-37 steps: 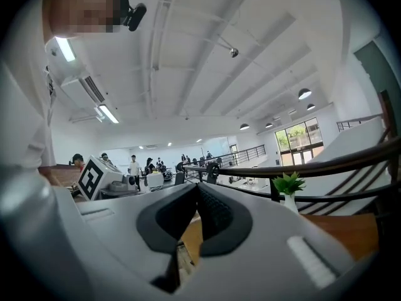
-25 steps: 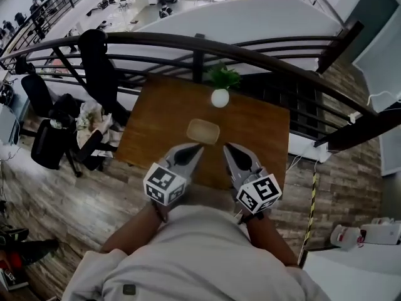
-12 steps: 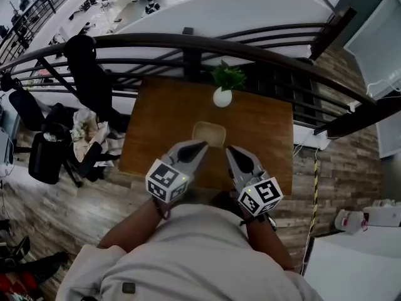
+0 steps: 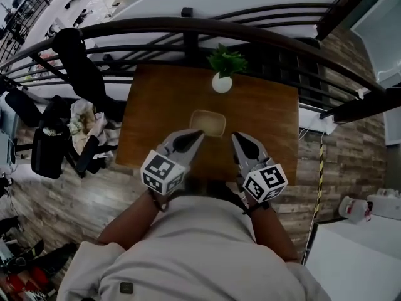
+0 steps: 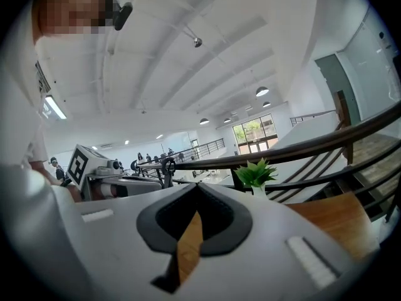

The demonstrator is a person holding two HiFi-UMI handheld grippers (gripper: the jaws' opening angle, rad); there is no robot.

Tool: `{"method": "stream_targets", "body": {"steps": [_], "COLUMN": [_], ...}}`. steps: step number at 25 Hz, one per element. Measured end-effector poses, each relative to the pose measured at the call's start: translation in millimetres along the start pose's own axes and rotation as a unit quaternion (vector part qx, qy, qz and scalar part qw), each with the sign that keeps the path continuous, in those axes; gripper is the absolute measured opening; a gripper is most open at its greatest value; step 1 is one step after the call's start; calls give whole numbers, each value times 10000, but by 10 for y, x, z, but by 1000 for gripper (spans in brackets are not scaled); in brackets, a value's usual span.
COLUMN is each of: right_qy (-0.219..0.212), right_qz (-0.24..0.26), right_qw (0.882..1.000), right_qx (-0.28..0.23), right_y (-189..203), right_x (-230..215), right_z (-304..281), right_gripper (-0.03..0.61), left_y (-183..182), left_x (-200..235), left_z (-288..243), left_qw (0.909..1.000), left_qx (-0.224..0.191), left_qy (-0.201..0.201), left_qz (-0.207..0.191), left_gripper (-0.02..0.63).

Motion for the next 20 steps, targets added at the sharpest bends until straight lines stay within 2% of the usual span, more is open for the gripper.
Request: {"method": "stream_targets", "body": {"steps": [5, 16, 20], "right_qy": [106, -7, -24], "right_qz": [-257, -964, -1166], "right_qw": [9991, 9892, 9841], "right_qx": [307, 1108, 1343], "right_y": [131, 589, 800], "right_x": [-467, -1438, -1676], "right_z": [-32, -338, -420], "right_gripper": [6, 8, 26], "left_y": [358, 937, 1185], "left_x": [37, 142, 177], "left_z": [-303, -1007, -1157], "left_qw": [9988, 9938, 9915], "left_qx": [458, 975, 1125], "left_qy": [-33, -13, -40], "left_qz": [180, 539, 659], "left_gripper": [3, 3, 3]}}
Point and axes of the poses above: the fingertips, and each gripper's own axes: z backward along the fingers, x to its left, y out of its underside, the point moved 6 cm from there along z, backward along the fingers, and after that the axes turned 15 degrees about -z, right-handed, at the moved point
